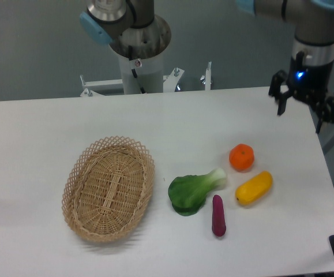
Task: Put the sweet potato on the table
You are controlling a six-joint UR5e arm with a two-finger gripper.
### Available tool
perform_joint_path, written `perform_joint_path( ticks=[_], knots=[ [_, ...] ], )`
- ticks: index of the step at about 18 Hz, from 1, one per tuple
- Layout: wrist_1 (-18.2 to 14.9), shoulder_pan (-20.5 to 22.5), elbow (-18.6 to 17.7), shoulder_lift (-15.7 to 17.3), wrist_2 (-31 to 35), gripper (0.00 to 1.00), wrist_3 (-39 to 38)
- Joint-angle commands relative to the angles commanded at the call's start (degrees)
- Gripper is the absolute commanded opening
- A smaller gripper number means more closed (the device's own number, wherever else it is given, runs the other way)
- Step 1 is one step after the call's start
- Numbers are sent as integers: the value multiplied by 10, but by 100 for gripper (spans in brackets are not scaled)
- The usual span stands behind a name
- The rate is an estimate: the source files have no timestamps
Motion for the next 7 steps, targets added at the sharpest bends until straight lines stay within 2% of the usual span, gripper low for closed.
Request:
perform_joint_path(
  ticks=[7],
  knots=[
    [5,-4,-2,0,-6,100,-6]
  ],
)
